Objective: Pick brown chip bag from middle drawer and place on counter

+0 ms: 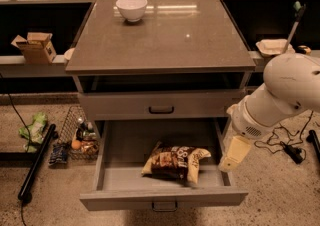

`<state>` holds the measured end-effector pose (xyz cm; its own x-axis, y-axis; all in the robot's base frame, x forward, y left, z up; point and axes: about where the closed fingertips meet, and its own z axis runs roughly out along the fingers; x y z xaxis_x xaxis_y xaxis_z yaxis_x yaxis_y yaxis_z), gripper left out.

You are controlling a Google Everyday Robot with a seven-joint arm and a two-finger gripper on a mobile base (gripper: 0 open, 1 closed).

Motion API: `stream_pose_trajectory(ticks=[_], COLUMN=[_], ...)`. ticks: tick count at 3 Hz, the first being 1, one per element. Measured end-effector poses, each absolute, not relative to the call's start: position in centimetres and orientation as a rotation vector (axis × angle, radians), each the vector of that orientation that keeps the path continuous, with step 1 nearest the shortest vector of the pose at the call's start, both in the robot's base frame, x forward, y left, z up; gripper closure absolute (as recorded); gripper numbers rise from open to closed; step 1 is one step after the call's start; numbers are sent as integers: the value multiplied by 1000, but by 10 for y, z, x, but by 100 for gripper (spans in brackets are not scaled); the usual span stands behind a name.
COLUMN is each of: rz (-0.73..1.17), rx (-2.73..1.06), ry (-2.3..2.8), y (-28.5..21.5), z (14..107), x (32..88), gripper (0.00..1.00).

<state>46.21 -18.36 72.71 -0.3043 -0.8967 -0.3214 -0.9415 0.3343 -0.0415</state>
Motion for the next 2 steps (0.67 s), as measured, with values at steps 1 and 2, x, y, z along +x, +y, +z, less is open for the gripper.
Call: stream_pose_trajectory(ticks=[1,2], rz=[244,261], rx=[-1639,-1621], ry=[2346,2386], y=[-179,-163], z=[706,650], x=[471,492], gripper=[0,0])
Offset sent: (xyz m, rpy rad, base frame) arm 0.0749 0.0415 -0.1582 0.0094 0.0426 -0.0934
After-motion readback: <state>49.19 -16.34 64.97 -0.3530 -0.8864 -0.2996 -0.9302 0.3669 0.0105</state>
